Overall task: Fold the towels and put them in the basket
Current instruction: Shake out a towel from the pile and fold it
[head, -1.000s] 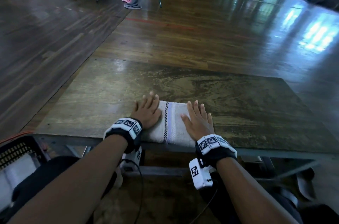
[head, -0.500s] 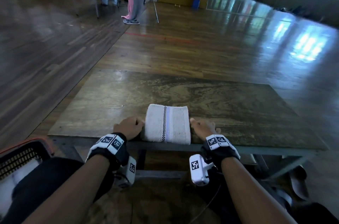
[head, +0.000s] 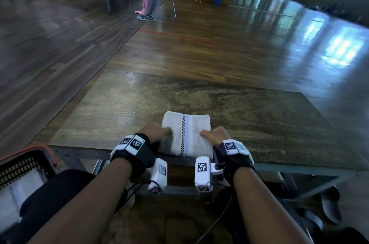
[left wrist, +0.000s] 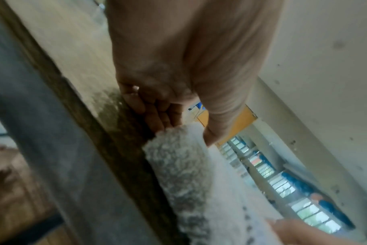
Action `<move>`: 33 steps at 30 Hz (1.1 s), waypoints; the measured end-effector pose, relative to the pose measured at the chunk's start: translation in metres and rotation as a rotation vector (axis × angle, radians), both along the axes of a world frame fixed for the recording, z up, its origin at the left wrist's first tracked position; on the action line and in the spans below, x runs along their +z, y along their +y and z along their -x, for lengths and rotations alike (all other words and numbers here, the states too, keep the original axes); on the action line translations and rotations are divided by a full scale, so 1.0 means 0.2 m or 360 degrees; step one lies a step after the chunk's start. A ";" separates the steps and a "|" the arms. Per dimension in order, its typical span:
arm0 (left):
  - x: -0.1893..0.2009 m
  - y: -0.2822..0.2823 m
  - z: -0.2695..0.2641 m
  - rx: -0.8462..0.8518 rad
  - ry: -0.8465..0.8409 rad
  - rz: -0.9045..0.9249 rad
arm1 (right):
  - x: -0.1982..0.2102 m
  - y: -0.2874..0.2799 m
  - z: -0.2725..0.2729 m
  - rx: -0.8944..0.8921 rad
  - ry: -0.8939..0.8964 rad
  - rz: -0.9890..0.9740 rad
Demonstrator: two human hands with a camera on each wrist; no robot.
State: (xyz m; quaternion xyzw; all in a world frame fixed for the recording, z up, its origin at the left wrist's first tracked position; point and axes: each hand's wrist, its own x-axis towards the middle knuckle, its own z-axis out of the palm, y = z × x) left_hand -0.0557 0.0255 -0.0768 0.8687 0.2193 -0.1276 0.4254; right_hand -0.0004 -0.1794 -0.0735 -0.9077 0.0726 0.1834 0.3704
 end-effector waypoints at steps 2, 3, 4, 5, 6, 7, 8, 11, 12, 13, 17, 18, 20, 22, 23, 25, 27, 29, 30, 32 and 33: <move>0.01 -0.01 -0.01 0.0165 -0.0089 0.0252 | 0.03 -0.01 -0.01 -0.0016 -0.0009 -0.0114; 0.01 -0.02 0.00 0.0203 -0.0124 0.0341 | 0.05 -0.02 -0.01 -0.0009 0.0000 -0.0158; 0.02 -0.02 0.02 0.0215 -0.0134 0.0393 | 0.07 -0.03 -0.01 0.0008 0.0015 -0.0193; 0.03 -0.02 0.04 0.0216 -0.0128 0.0433 | 0.08 -0.04 0.01 0.0031 0.0032 -0.0226; 0.04 -0.02 0.07 0.0218 -0.0123 0.0475 | 0.10 -0.05 0.02 0.0065 0.0060 -0.0259; 0.05 -0.01 0.10 0.0223 -0.0120 0.0525 | 0.11 -0.06 0.05 0.0100 0.0099 -0.0305; 0.06 -0.02 0.13 0.0223 -0.0125 0.0583 | 0.12 -0.08 0.08 0.0123 0.0144 -0.0362; 0.11 -0.04 0.24 0.0231 -0.0129 0.0796 | 0.18 -0.13 0.17 0.0089 0.0250 -0.0619; 0.14 -0.05 0.28 0.0246 -0.0124 0.0872 | 0.21 -0.16 0.21 0.0056 0.0291 -0.0764; 0.17 -0.06 0.32 0.0253 -0.0132 0.0954 | 0.25 -0.19 0.24 0.0050 0.0349 -0.0919; 0.43 -0.06 0.39 0.0162 -0.0297 0.1134 | 0.48 -0.30 0.35 0.0146 0.0400 -0.1262; 0.52 -0.07 0.40 0.0136 -0.0373 0.1162 | 0.56 -0.32 0.36 0.0179 0.0342 -0.1294; 0.72 -0.10 0.44 0.0105 -0.0519 0.1189 | 0.75 -0.32 0.40 0.0231 0.0180 -0.1345; 0.93 -0.13 0.47 0.0090 -0.0662 0.1205 | 0.94 -0.32 0.43 0.0289 -0.0013 -0.1374; 1.02 -0.15 0.49 0.0092 -0.0746 0.1227 | 1.03 -0.31 0.45 0.0326 -0.0096 -0.1385; 1.19 -0.17 0.54 0.0148 -0.0943 0.1241 | 1.20 -0.30 0.49 0.0409 -0.0197 -0.1406; 1.33 -0.17 0.62 0.0254 -0.1127 0.1196 | 1.34 -0.29 0.53 0.0500 -0.0279 -0.1403; 1.45 -0.16 0.71 0.0289 -0.1228 0.1178 | 1.45 -0.27 0.57 0.0597 -0.0324 -0.1404; 1.49 -0.16 0.77 0.0283 -0.1249 0.1170 | 1.49 -0.25 0.59 0.0653 -0.0330 -0.1402; 1.56 -0.12 0.88 0.0279 -0.1259 0.1108 | 1.56 -0.20 0.63 0.0765 -0.0340 -0.1389; 1.59 -0.10 0.94 0.0283 -0.1270 0.1055 | 1.58 -0.17 0.65 0.0827 -0.0346 -0.1387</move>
